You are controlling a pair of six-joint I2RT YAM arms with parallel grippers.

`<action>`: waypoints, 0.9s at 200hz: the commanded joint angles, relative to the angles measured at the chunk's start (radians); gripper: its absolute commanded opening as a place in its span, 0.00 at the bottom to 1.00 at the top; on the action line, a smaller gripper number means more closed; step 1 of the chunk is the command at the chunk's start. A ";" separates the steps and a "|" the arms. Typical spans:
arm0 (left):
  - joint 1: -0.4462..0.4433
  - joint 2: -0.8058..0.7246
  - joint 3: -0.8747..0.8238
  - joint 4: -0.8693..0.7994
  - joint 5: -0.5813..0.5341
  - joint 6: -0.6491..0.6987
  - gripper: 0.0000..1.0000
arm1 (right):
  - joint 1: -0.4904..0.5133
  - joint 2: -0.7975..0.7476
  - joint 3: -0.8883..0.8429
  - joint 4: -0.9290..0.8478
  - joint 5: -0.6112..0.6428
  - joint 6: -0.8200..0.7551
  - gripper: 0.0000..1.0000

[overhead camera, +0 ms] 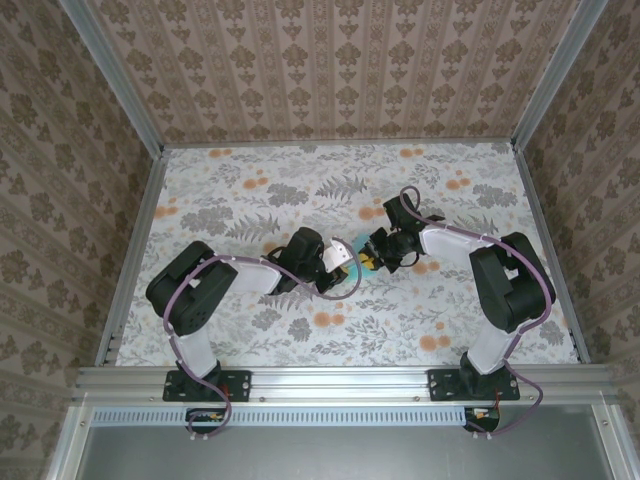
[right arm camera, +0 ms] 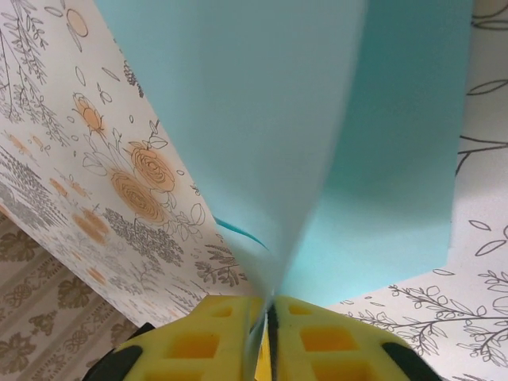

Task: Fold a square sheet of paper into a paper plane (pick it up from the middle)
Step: Fourth fold the wing at the center of the table.

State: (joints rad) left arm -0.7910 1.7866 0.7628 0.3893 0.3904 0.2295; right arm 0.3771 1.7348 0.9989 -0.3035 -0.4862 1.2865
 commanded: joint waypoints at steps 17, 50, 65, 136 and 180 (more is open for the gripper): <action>0.012 -0.008 -0.009 0.018 0.056 -0.148 0.06 | -0.018 0.003 0.064 -0.094 0.012 -0.107 0.36; 0.024 -0.029 -0.032 0.054 0.064 -0.309 0.06 | -0.029 -0.079 0.026 -0.063 0.066 -0.216 0.49; 0.024 -0.030 -0.045 0.079 0.054 -0.377 0.06 | -0.029 -0.128 -0.028 0.001 0.079 -0.255 0.51; 0.026 -0.008 -0.069 0.137 0.038 -0.569 0.07 | -0.020 -0.203 -0.216 0.240 0.027 -0.314 0.44; 0.033 -0.002 -0.054 0.116 0.068 -0.684 0.06 | -0.005 -0.139 -0.199 0.271 0.008 -0.344 0.39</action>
State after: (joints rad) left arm -0.7696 1.7840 0.7033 0.5037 0.4267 -0.3519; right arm 0.3595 1.5520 0.7906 -0.0731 -0.4500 0.9813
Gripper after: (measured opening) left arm 0.067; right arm 0.403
